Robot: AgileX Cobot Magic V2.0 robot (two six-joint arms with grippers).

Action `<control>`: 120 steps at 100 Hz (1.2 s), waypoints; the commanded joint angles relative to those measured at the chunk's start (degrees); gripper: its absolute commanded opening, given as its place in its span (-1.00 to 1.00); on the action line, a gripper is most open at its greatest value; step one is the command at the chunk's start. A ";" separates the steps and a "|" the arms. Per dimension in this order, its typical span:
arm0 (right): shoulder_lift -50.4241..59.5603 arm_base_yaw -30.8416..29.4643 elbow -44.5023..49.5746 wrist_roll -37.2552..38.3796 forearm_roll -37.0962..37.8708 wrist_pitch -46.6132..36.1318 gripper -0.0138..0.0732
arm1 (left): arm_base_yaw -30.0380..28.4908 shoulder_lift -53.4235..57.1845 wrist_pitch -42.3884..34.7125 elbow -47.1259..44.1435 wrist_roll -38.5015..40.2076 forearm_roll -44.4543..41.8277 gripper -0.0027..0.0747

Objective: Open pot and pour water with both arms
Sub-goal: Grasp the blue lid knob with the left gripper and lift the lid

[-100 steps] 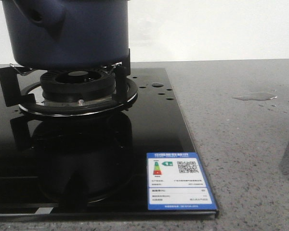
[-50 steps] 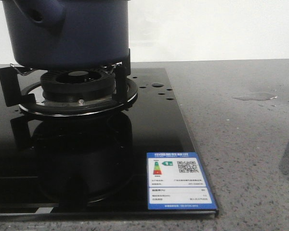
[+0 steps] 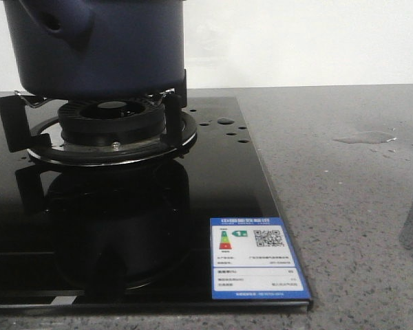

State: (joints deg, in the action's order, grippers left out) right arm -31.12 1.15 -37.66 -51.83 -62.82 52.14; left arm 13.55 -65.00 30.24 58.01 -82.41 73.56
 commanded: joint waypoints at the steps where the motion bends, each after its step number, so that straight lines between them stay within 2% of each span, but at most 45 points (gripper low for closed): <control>1: -0.64 0.17 -1.88 -0.69 -3.56 -2.19 0.77 | 0.49 -1.56 -2.57 2.15 -1.45 3.26 0.55; 34: -0.64 0.17 -1.88 -0.69 -3.56 -1.48 0.77 | 0.49 -10.58 -0.52 6.26 -7.21 6.57 0.55; 81: -0.64 0.17 -1.88 -0.69 -4.42 -1.45 0.77 | 0.49 -18.63 4.67 8.15 -10.14 8.56 0.53; 90: -0.64 0.17 -1.88 -0.69 -4.42 -1.59 0.77 | 0.49 -18.74 6.72 8.15 -11.55 8.97 0.39; 112: -0.64 0.17 -1.88 -0.69 -4.50 -3.27 0.77 | 0.49 -18.74 8.76 8.25 -11.68 11.34 -0.23; 120: -0.64 0.17 -1.88 -0.69 -4.55 -4.57 0.77 | 0.49 -18.74 8.51 8.69 -11.68 12.89 -0.39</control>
State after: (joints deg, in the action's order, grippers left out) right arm -31.12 1.23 -37.66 -51.92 -63.96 50.90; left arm 13.55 -84.84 37.35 65.19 -93.36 84.53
